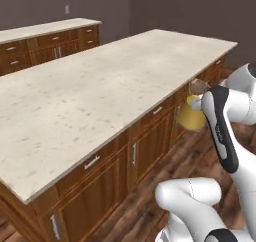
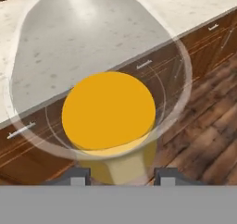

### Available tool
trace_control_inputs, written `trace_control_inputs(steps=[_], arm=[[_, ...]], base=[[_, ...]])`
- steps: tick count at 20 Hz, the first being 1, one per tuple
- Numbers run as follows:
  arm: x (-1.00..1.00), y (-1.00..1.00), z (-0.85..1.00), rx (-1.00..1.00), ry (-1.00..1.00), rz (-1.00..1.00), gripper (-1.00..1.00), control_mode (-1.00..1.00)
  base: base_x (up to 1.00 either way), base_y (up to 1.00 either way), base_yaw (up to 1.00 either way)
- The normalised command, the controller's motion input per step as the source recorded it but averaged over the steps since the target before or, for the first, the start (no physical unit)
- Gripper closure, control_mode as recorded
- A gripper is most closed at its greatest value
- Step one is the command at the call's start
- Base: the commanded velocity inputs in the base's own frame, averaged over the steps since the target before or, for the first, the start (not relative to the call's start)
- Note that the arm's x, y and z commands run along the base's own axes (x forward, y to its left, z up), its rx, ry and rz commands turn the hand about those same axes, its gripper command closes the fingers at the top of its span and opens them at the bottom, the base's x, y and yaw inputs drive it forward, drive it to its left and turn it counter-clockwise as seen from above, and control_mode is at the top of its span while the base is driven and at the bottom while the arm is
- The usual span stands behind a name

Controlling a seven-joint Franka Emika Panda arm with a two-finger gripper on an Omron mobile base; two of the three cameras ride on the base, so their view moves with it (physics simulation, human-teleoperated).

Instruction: Place the pitcher and cup on the dining counter for serving.

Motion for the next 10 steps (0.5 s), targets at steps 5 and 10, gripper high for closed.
trace_control_inputs(steps=[5,10], arm=[[0.0,0.0,0.0,0.0,0.0,0.0,1.0,1.0],[0.0,0.0,0.0,0.0,0.0,0.0,1.0,1.0]], base=[[1.0,-0.84,0.39],[1.0,-0.85,0.4]])
